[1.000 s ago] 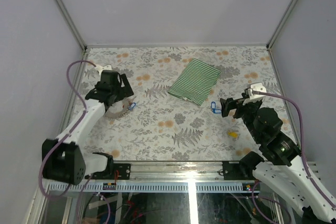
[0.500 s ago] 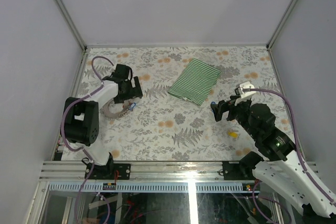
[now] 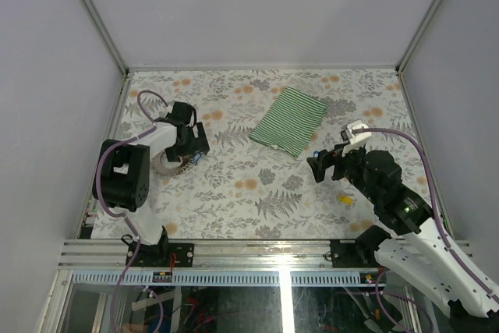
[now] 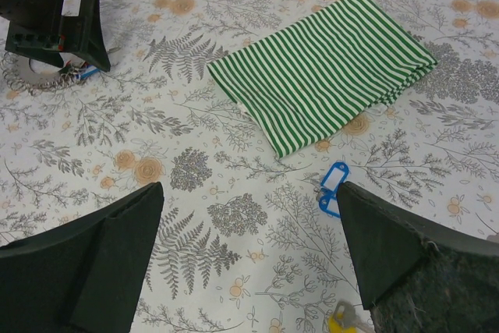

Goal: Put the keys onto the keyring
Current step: Move the keyring to the center of the board.

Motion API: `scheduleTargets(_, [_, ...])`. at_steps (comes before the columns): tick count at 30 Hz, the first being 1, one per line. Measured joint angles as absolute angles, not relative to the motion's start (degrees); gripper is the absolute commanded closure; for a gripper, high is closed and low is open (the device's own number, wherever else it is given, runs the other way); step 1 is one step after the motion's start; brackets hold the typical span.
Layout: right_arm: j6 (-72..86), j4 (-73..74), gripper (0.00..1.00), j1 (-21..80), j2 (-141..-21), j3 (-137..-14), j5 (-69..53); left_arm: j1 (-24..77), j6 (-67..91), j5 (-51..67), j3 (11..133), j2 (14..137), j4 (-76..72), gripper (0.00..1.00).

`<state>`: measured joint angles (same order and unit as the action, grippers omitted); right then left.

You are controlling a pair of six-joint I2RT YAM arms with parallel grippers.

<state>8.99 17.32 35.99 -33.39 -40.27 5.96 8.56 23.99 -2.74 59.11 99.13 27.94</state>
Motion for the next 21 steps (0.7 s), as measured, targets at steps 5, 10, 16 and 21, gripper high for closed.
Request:
scheduleTargets(5, [8.99, 17.32, 0.01, 35.99, -34.3, -40.25, 4.99, 8.73, 24.8, -2.72, 57.39, 98.39, 26.72, 0.0])
scheduleTargets(10, [8.99, 17.28, 0.01, 35.99, -34.76, -40.21, 4.82, 11.88, 25.78, -3.68, 55.2, 96.66, 25.65, 0.0])
scheduleTargets(16, [9.04, 16.82, 0.01, 35.99, -35.99, -40.21, 3.99, 23.44, 28.91, -4.38, 53.08, 94.61, 25.74, 0.0])
scheduleTargets(21, [9.1, 16.82, 0.01, 35.99, -36.53, -40.21, 3.38, 34.3, 33.87, -5.06, 51.24, 92.62, 25.98, 0.0])
